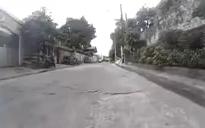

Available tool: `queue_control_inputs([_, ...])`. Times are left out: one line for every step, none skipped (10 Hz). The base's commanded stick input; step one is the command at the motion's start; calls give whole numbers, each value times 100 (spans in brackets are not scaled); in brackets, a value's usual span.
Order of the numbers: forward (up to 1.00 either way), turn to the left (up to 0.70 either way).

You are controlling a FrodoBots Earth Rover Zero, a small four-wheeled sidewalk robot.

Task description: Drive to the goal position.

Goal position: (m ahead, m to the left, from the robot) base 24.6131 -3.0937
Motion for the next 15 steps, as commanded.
queue_control_inputs([85, 0])
queue_control_inputs([85, -6])
queue_control_inputs([85, -20])
queue_control_inputs([85, -32])
queue_control_inputs([85, -34])
queue_control_inputs([85, -34])
queue_control_inputs([85, -34])
queue_control_inputs([85, -34])
queue_control_inputs([85, -34])
queue_control_inputs([85, -34])
queue_control_inputs([85, 0])
queue_control_inputs([85, 0])
queue_control_inputs([85, 0])
queue_control_inputs([85, 0])
queue_control_inputs([85, 0])
